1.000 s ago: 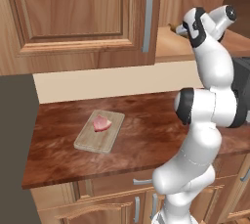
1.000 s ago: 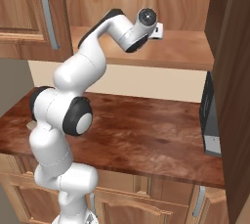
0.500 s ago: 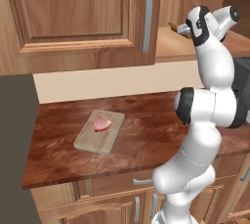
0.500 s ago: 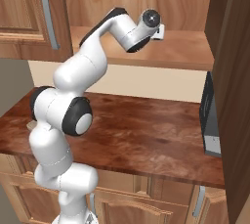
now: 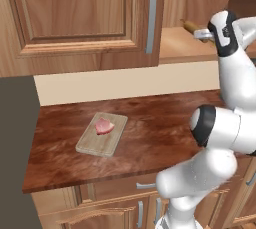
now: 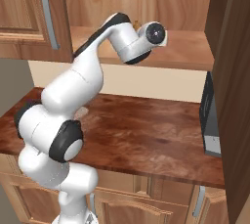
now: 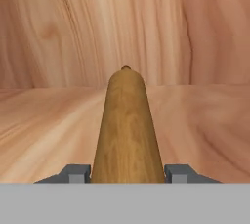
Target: Open the cabinet, retrieve the rolling pin, and place it next to the meat on the cutting board to prepare for tenderizing.
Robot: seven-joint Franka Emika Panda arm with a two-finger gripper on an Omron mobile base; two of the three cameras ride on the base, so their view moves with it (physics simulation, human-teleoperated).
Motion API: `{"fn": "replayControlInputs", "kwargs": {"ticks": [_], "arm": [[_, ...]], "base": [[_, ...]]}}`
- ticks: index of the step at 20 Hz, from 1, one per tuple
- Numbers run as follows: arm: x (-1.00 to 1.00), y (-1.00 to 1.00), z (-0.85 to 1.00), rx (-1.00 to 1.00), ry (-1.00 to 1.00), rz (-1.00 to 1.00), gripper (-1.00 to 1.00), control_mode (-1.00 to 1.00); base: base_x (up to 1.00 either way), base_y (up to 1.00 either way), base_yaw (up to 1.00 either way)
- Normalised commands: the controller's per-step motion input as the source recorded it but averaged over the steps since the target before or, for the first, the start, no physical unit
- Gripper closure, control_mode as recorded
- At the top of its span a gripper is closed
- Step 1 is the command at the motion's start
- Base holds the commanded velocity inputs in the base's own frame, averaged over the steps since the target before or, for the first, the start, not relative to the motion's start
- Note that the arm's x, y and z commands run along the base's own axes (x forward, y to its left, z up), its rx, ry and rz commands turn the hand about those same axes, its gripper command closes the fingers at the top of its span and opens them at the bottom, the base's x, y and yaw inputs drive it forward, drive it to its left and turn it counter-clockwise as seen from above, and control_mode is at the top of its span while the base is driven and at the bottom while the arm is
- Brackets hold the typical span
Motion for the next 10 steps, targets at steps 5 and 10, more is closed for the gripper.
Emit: {"fn": "replayControlInputs", "kwargs": {"ticks": [5, 10], "arm": [[-0.89, 0.0, 0.15, 0.02, -0.09, -0.02, 1.0, -1.0], [-0.99, 0.0, 0.18, 0.02, -0.08, -0.03, 1.0, -1.0]], "base": [[0.0, 0.0, 0.0], [0.0, 0.0, 0.0]]}}
